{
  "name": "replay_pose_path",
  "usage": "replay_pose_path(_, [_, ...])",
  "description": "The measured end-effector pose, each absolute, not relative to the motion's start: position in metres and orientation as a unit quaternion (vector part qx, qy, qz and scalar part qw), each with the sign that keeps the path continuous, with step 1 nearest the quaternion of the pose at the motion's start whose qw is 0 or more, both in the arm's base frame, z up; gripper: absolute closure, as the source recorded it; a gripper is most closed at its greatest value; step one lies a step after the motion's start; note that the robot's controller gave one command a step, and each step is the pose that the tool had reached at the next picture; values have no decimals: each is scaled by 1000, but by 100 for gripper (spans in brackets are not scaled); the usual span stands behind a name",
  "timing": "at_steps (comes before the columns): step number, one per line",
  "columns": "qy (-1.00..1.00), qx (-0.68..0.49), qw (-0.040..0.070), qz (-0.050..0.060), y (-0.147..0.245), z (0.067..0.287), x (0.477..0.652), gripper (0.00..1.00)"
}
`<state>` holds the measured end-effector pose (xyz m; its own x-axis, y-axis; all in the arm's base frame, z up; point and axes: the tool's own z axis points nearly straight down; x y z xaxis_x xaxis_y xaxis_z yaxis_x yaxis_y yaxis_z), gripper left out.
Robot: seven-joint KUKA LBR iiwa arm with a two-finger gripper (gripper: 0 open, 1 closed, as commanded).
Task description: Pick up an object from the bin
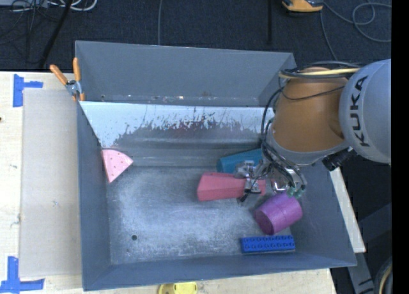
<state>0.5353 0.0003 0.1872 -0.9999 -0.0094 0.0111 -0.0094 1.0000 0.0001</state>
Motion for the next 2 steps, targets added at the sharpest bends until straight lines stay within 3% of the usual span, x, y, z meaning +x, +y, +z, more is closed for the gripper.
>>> replay_pose_path(1, [-1000, 9, -5, 0, -10, 174, 548, 100])
replay_pose_path(2, [-1000, 12, 11, 0, -12, 181, 546, 100])
